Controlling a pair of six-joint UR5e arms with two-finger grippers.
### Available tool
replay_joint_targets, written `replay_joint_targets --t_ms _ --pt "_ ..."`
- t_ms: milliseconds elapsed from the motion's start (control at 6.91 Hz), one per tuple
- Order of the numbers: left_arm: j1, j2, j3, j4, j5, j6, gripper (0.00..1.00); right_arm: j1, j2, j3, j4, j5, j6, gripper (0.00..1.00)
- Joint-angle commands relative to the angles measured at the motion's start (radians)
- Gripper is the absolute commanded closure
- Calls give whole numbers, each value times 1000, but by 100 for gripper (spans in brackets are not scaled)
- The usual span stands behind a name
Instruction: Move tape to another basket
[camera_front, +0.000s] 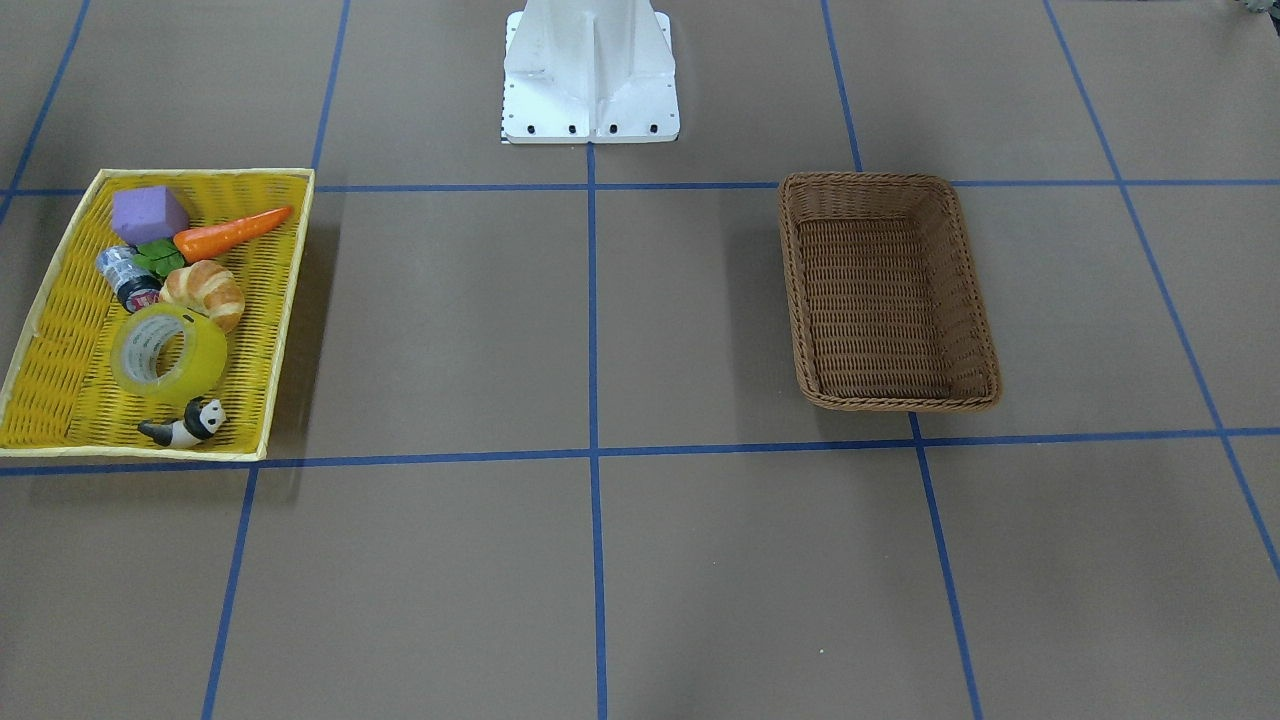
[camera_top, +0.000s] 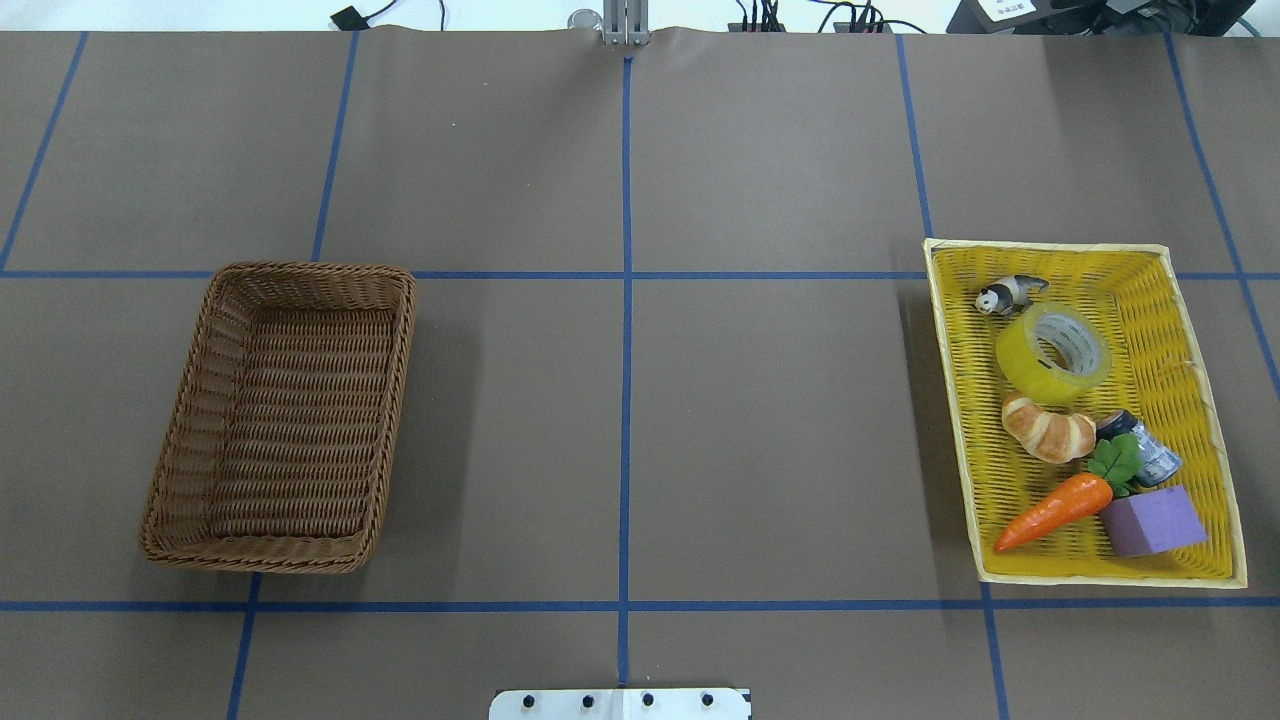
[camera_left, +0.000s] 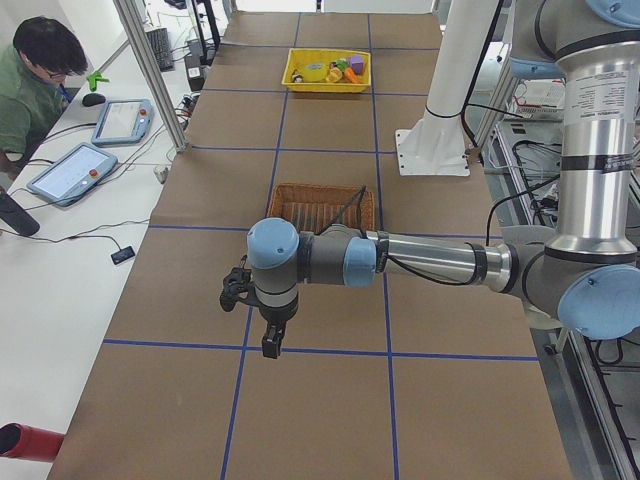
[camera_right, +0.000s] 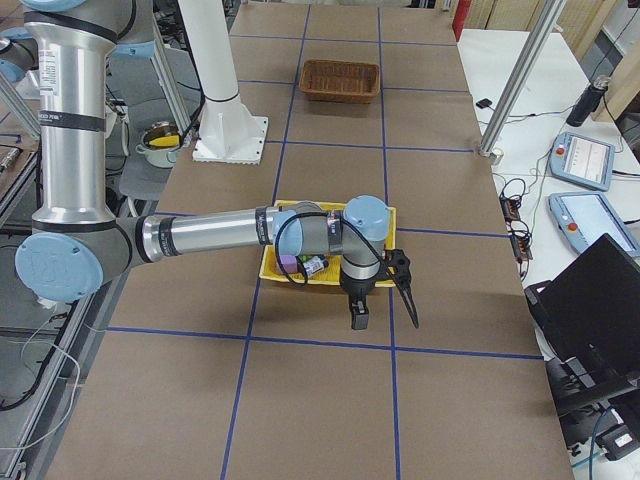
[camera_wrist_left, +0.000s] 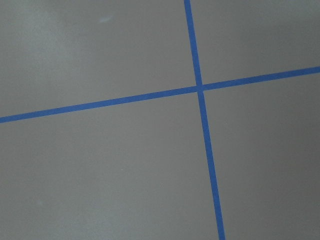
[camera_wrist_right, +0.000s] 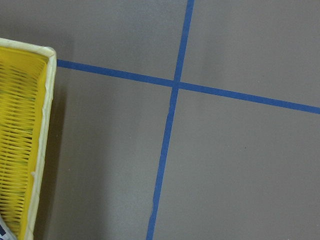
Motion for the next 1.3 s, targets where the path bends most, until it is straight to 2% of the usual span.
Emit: replay_joint_targets --t_ms 0,145,289,579,868,1158 --pt "0 5 -69 3 -3 -3 2 0 65 8 0 -48 5 0" --pt "1 5 -77 2 -1 -3 2 -20 116 -1 -11 -47 6 0" --pt "1 5 -81 2 2 -1 2 -31 112 -17 20 -18 2 0" --pt "3 5 -83 0 5 0 2 -83 127 -22 183 90 22 0" --pt "3 3 -75 -1 1 0 2 -196 166 -22 193 229 132 0" --pt "3 3 -74 -3 -1 0 2 -320 164 -39 212 228 140 0"
